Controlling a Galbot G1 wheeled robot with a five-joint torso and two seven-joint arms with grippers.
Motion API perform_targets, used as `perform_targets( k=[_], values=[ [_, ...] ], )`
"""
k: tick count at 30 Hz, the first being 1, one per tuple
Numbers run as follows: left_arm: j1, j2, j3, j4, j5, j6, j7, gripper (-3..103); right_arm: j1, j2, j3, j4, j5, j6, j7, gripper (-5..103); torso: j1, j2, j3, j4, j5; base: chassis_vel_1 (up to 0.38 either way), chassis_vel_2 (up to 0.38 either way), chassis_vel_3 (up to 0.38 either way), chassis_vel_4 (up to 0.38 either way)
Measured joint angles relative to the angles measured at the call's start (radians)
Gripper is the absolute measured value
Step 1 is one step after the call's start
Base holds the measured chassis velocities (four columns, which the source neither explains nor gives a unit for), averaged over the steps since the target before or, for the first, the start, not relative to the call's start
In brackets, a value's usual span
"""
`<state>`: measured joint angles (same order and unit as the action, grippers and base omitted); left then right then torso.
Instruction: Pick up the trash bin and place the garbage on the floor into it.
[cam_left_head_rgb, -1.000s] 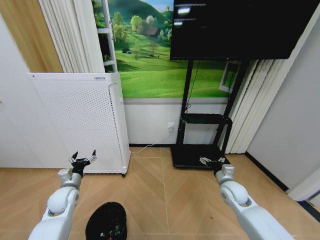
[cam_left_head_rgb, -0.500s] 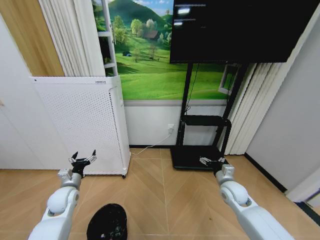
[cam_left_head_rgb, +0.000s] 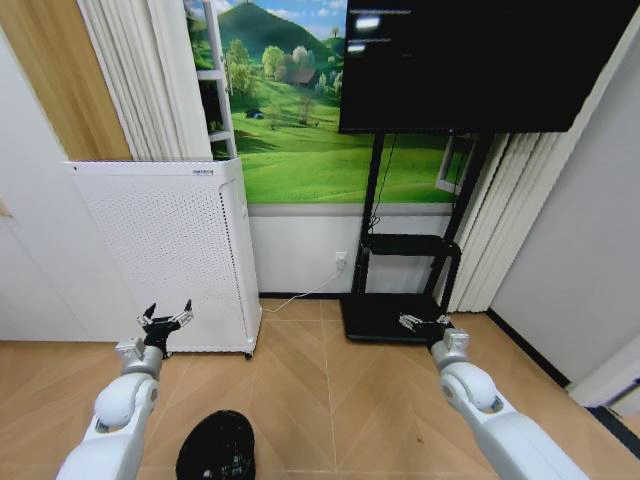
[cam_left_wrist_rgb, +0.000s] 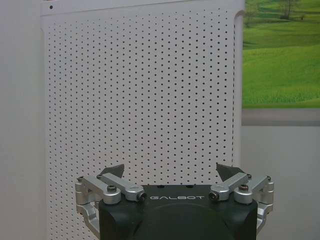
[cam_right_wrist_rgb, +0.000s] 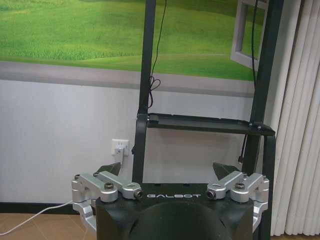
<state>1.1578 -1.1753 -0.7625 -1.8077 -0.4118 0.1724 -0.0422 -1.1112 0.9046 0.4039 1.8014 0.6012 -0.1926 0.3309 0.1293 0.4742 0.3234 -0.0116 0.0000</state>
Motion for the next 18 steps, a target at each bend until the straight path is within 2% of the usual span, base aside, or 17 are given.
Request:
perform_targets(
  k=[18],
  values=[
    [0.0,0.0,0.0,0.0,0.0,0.0,0.0,100,0.0,0.0,0.0,0.0,0.0,0.0,0.0,100,0.027,0.07,0.043,0.0,0.0,0.0,0.0,0.0,0.0]
  ],
)
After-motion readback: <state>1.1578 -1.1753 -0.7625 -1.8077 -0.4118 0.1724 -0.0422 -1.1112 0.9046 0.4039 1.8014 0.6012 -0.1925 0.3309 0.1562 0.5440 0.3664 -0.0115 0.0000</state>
